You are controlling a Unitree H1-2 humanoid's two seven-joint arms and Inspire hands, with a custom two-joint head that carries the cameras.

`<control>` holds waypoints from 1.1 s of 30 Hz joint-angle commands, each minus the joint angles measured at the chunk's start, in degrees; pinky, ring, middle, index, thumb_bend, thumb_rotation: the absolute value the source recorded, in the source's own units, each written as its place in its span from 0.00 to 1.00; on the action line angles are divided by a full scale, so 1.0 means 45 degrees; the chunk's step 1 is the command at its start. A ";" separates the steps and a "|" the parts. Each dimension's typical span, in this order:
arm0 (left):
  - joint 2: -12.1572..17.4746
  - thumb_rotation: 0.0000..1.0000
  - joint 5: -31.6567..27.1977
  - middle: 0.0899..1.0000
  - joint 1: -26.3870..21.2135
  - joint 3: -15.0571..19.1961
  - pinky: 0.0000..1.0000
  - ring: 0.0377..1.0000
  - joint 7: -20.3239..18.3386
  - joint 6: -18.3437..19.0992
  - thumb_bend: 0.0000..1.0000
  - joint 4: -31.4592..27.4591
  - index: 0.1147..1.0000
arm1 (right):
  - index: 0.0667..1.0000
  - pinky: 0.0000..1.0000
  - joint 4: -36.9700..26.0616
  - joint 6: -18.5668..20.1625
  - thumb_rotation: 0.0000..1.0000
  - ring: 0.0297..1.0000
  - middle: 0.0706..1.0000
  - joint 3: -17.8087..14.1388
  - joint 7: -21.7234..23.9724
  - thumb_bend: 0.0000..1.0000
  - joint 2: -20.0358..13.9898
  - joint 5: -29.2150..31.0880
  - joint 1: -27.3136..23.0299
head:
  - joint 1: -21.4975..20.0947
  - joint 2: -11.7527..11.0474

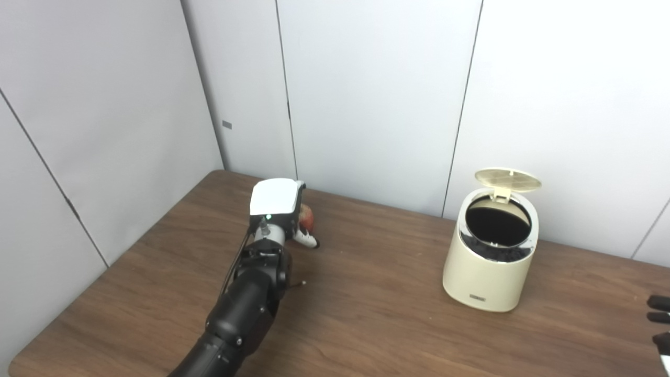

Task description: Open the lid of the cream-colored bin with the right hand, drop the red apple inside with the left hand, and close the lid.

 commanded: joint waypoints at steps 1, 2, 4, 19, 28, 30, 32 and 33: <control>0.0297 0.24 0.0205 0.85 -0.0709 0.0149 0.67 0.80 0.0011 0.0125 1.00 0.0116 0.85 | 0.63 0.45 0.0006 -0.0457 0.88 0.62 0.65 -0.0031 -0.0189 0.56 -0.0069 -0.0093 -0.0076 | -0.0025 0.0036; 0.0328 0.23 0.0077 0.85 -0.0786 0.0164 0.68 0.80 -0.0040 0.0124 1.00 0.0263 0.86 | 0.64 0.45 -0.0010 -0.0452 0.88 0.62 0.65 -0.0042 -0.0153 0.57 -0.0060 -0.0063 -0.0067 | -0.0040 0.0031; 0.0388 0.21 -0.0024 0.84 -0.0909 0.0175 0.66 0.78 -0.0227 0.0124 1.00 0.0478 0.86 | 0.64 0.45 -0.0047 -0.0456 0.88 0.62 0.65 -0.0020 -0.0136 0.58 -0.0060 -0.0006 -0.0049 | -0.0069 0.0053; 0.0097 0.04 0.1241 0.50 -0.0888 0.0582 0.32 0.43 -0.2499 0.0128 0.98 0.0442 0.53 | 0.63 0.46 -0.0457 -0.0363 0.89 0.62 0.65 -0.0122 -0.0029 0.63 0.0081 -0.0019 0.0069 | -0.0258 0.0198; -0.0059 0.00 -0.1227 0.36 -0.0708 0.0825 0.25 0.31 0.1107 -0.0418 0.53 0.0918 0.47 | 0.64 0.46 -0.0463 -0.0431 0.90 0.63 0.66 -0.0089 -0.0089 0.63 0.0084 -0.0125 0.0105 | -0.0303 0.0210; -0.0018 0.00 -0.1620 0.38 -0.0670 0.0683 0.23 0.32 0.2005 -0.0647 0.51 0.1063 0.47 | 0.64 0.46 -0.0453 -0.0421 0.89 0.63 0.66 -0.0101 -0.0066 0.63 0.0084 -0.0133 0.0104 | -0.0310 0.0236; 0.0022 0.00 -0.1929 0.40 -0.0677 0.0531 0.23 0.34 0.2529 -0.0710 0.50 0.1121 0.47 | 0.64 0.46 -0.0438 -0.0421 0.89 0.63 0.66 -0.0100 -0.0071 0.63 0.0073 -0.0171 0.0096 | -0.0332 0.0242; 0.0049 0.00 -0.2044 0.41 -0.0684 0.0447 0.22 0.35 0.2757 -0.0743 0.50 0.1143 0.46 | 0.64 0.46 -0.0415 -0.0430 0.89 0.63 0.66 -0.0085 -0.0066 0.63 0.0064 -0.0117 0.0091 | -0.0328 0.0234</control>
